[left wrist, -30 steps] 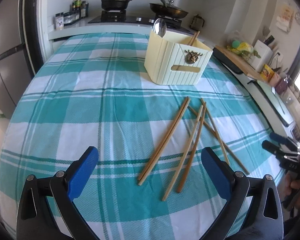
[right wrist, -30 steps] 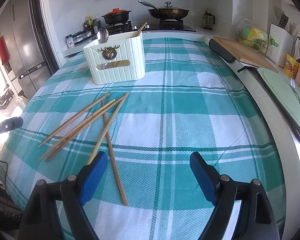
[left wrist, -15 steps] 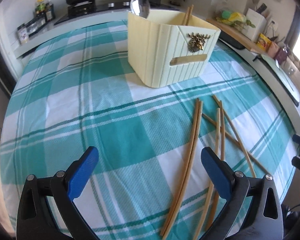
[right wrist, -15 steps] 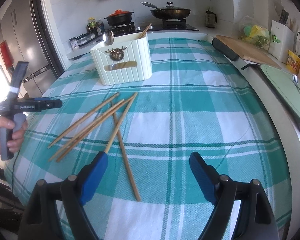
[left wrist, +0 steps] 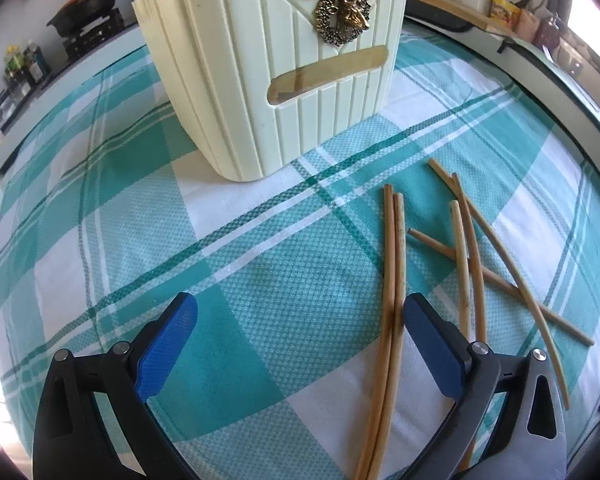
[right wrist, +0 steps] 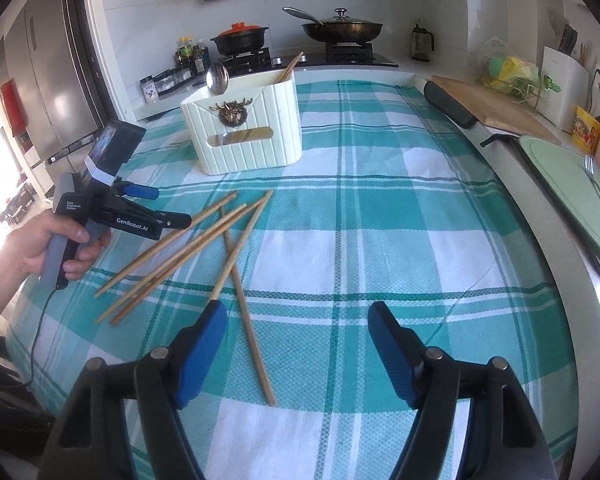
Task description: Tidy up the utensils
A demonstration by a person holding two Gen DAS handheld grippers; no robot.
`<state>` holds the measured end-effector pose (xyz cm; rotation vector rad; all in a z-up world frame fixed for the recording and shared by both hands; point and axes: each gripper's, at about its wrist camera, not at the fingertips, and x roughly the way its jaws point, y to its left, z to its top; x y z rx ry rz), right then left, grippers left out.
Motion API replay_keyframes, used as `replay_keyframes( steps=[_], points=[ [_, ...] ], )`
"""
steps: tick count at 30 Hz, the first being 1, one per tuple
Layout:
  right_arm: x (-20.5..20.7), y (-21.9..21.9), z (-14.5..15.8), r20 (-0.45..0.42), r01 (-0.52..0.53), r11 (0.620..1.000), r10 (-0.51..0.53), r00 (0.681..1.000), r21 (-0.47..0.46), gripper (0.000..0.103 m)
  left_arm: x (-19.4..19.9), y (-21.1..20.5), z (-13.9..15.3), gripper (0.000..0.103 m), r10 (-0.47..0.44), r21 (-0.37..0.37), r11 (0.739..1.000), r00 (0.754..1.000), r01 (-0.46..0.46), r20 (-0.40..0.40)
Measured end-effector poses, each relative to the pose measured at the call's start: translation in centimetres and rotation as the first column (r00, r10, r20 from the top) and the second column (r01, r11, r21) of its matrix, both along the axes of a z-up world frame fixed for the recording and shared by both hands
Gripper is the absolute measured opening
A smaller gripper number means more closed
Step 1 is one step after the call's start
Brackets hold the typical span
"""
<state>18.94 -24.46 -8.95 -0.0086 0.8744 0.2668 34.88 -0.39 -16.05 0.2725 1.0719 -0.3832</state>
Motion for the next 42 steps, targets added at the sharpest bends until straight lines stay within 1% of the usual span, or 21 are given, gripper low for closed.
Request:
replay_keyframes(
  steps=[1,2,4,5,7,9,14,16,21,23,25,27,28,30,32,35,38,39,40,41,42],
  points=[
    [0.1,-0.1,-0.1,-0.006,0.003,1.000,-0.003,1.000,0.005,0.075,0.0,-0.6,-0.6,0.103,-0.013,0.045,0.999,1.000,0.013,-0.010],
    [0.3,-0.2,-0.2,-0.011,0.005,1.000,-0.005,1.000,0.011,0.075,-0.3,-0.9,-0.4,0.103,-0.027,0.049,0.998,0.999,0.026,0.024],
    [0.3,-0.3,-0.2,-0.012,0.007,1.000,-0.006,1.000,0.019,0.075,-0.4,-1.1,-0.4,0.102,-0.037,0.070,0.997,0.999,0.035,0.035],
    [0.3,-0.2,0.0,-0.007,0.006,1.000,-0.006,1.000,0.019,0.075,-0.4,-1.0,-0.3,0.101,-0.032,0.051,0.998,0.999,0.030,0.025],
    [0.2,-0.2,0.2,0.001,0.003,1.000,-0.003,1.000,0.014,0.075,-0.6,-0.5,0.3,0.101,-0.052,-0.033,0.998,0.999,0.052,0.001],
    [0.1,-0.1,0.2,0.003,0.001,1.000,-0.001,1.000,0.011,0.075,-0.8,-0.1,1.2,0.101,-0.057,-0.085,0.995,0.998,0.058,0.019],
    [0.5,0.1,-0.4,-0.020,-0.005,1.000,0.006,1.000,0.029,0.075,0.6,0.8,0.9,0.101,0.007,-0.012,1.000,0.999,-0.006,0.031],
    [0.4,0.4,-0.3,-0.015,-0.012,0.999,0.013,1.000,0.031,0.075,0.7,0.7,0.4,0.101,-0.008,0.007,1.000,1.000,0.008,0.025],
    [0.1,0.5,0.2,-0.001,-0.013,1.000,0.013,1.000,0.025,0.075,0.8,0.1,0.1,0.101,-0.022,0.003,1.000,1.000,0.022,0.011],
    [0.2,0.3,0.2,-0.004,-0.009,1.000,0.009,1.000,0.027,0.075,0.6,-0.6,-0.2,0.101,-0.038,0.044,0.998,0.999,0.037,0.022],
    [0.1,0.3,0.2,-0.005,-0.005,1.000,0.005,1.000,0.027,0.075,0.4,-0.7,-0.3,0.101,-0.040,0.039,0.998,0.999,0.038,0.030],
    [0.0,0.2,0.2,-0.005,-0.005,1.000,0.006,1.000,0.027,0.075,0.6,-0.4,-0.3,0.095,-0.015,0.003,1.000,1.000,0.015,0.005],
    [0.0,0.2,0.2,-0.007,-0.007,1.000,0.007,1.000,0.025,0.075,0.6,-0.1,-0.2,0.086,0.000,-0.022,1.000,1.000,0.000,-0.008],
    [0.0,0.2,0.1,-0.008,-0.008,1.000,0.008,1.000,0.020,0.075,0.2,0.0,0.2,0.070,0.031,-0.023,0.999,0.999,-0.031,0.007],
    [0.2,0.2,0.0,-0.014,-0.006,1.000,0.006,1.000,0.016,0.075,-0.2,0.1,0.5,0.036,0.046,-0.031,0.998,0.999,-0.045,0.016],
    [1.0,0.5,-0.3,-0.033,-0.016,1.000,0.017,0.999,0.018,0.075,-1.0,0.7,0.5,0.010,0.080,-0.030,0.996,0.996,-0.079,0.030],
    [3.2,1.5,-1.0,-0.079,-0.058,0.997,0.062,0.995,0.056,0.075,-1.9,2.3,0.4,0.008,0.150,-0.048,0.988,0.988,-0.149,0.027],
    [4.0,2.1,-1.4,-0.100,-0.078,0.994,0.085,0.991,0.073,0.070,-2.3,2.8,0.4,0.008,0.175,-0.051,0.984,0.984,-0.174,0.025],
    [4.9,2.7,-1.8,-0.120,-0.098,0.991,0.109,0.987,0.093,0.063,-2.7,3.5,0.4,0.008,0.201,-0.055,0.978,0.979,-0.199,0.023],
    [6.0,3.5,-2.3,-0.138,-0.114,0.987,0.128,0.982,0.110,0.049,-3.1,4.1,0.4,0.008,0.223,-0.060,0.973,0.975,-0.221,0.019],
    [7.0,4.3,-2.9,-0.156,-0.128,0.984,0.146,0.977,0.122,0.041,-3.5,4.6,0.4,0.008,0.242,-0.064,0.969,0.970,-0.241,0.014]
  ],
)
